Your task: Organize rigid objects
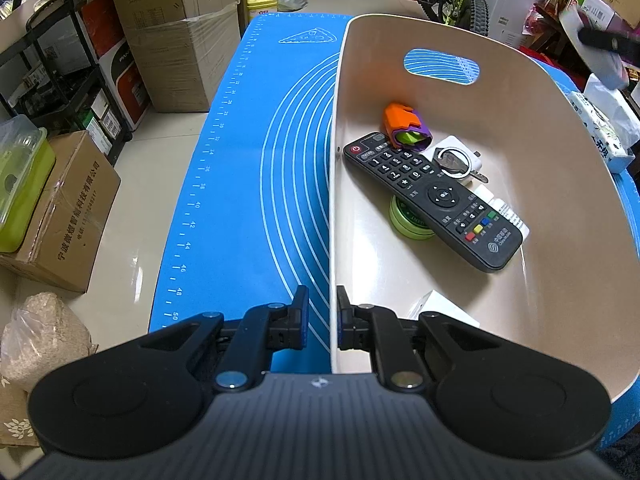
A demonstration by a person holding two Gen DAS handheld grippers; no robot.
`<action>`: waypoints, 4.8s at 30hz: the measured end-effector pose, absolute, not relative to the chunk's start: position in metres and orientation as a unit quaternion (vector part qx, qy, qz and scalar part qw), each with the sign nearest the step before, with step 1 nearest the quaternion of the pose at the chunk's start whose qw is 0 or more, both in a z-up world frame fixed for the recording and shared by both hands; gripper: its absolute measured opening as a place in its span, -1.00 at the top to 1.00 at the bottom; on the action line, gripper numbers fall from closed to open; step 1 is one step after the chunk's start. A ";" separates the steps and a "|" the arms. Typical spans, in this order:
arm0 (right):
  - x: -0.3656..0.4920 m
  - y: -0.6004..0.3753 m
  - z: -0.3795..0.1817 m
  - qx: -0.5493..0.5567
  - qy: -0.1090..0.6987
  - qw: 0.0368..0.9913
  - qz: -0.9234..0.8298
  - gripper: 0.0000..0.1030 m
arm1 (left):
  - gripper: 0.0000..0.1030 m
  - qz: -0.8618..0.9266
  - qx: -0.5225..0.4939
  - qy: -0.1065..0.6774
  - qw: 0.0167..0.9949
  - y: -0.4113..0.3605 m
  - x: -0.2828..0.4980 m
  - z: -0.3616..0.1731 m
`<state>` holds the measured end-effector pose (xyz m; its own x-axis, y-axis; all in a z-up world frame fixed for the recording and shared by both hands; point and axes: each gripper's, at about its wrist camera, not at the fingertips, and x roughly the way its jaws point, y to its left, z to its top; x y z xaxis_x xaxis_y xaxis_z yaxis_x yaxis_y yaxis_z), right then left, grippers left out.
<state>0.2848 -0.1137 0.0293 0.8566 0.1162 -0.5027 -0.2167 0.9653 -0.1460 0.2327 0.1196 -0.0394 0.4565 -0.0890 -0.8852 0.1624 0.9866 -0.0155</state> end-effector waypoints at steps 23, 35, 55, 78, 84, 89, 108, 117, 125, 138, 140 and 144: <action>0.276 0.009 -0.029 -0.151 0.391 0.882 0.215 0.69 | 0.70 -0.075 0.033 0.516 0.853 0.119 0.232 -0.040; 0.288 0.016 -0.048 -0.143 0.438 0.864 0.201 0.70 | 0.70 -0.075 0.033 0.516 0.853 0.119 0.232 -0.040; 0.259 -0.010 -0.015 -0.086 0.401 0.895 0.175 -0.32 | -0.16 -0.053 0.066 0.495 0.865 0.112 0.219 -0.026; 0.144 -0.079 0.040 0.005 0.349 0.933 0.087 -0.64 | -0.34 -0.043 0.112 0.450 0.885 0.061 0.139 0.028; 0.100 -0.088 0.054 -0.002 0.333 0.940 0.077 -0.74 | -0.36 -0.045 0.106 0.432 0.894 0.053 0.104 0.042; 0.064 -0.104 0.060 0.000 0.329 0.942 0.061 -0.75 | -0.37 -0.036 0.099 0.413 0.905 0.047 0.075 0.051; -0.056 -0.138 0.026 0.002 0.312 0.950 0.025 -0.84 | -0.37 -0.048 0.085 0.379 0.920 0.022 -0.001 0.037; -0.079 -0.146 0.008 0.021 0.303 0.952 0.026 -0.85 | -0.37 -0.054 0.092 0.366 0.924 0.017 -0.019 0.022; -0.086 -0.140 -0.007 0.010 0.304 0.952 0.029 -0.85 | -0.37 -0.059 0.089 0.357 0.928 0.013 -0.029 0.009; -0.085 -0.144 -0.012 0.023 0.305 0.952 0.024 -0.85 | -0.37 -0.053 0.069 0.359 0.929 0.017 -0.027 0.006; -0.085 -0.143 -0.012 0.021 0.304 0.952 0.023 -0.85 | -0.37 -0.054 0.070 0.358 0.929 0.017 -0.026 0.005; -0.085 -0.141 -0.011 0.015 0.301 0.953 0.026 -0.85 | -0.37 -0.056 0.078 0.359 0.929 0.014 -0.027 0.004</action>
<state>-0.0854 -0.1408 -0.0115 0.8176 0.0588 -0.5728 -0.0403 0.9982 0.0450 -0.0266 0.0143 0.0036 0.7364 -0.0487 -0.6748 0.1606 0.9815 0.1044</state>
